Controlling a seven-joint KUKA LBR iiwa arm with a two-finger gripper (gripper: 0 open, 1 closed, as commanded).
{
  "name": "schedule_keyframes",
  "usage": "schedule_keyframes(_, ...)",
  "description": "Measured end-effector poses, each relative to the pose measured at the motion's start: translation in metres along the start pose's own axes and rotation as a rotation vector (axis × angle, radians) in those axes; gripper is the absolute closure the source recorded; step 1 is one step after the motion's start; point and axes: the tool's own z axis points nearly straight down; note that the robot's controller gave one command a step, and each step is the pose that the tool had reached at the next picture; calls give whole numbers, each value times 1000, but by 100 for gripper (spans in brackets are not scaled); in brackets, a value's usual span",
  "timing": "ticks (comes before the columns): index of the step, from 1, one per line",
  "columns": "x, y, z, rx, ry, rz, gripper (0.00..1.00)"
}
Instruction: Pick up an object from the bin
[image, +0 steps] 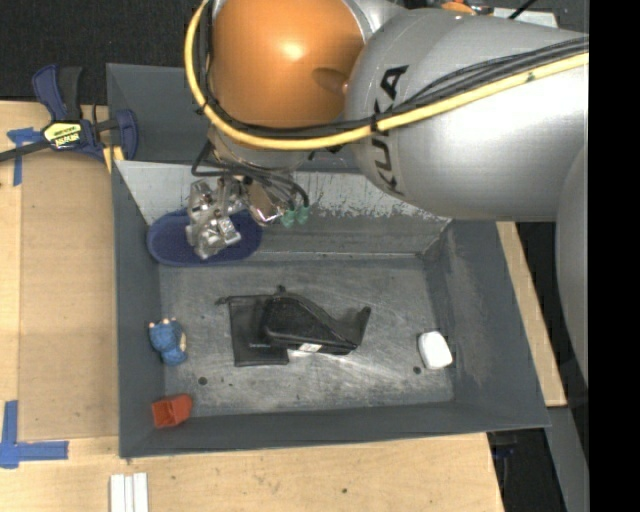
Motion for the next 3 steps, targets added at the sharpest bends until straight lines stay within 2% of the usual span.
schedule_keyframes(1, -1, -3, -1, 2, -2, 4, 0)
schedule_keyframes(2, -1, -4, -1, 2, -2, 5, 100)
schedule_keyframes(3, -1, -4, -1, 2, -2, 6, 0)
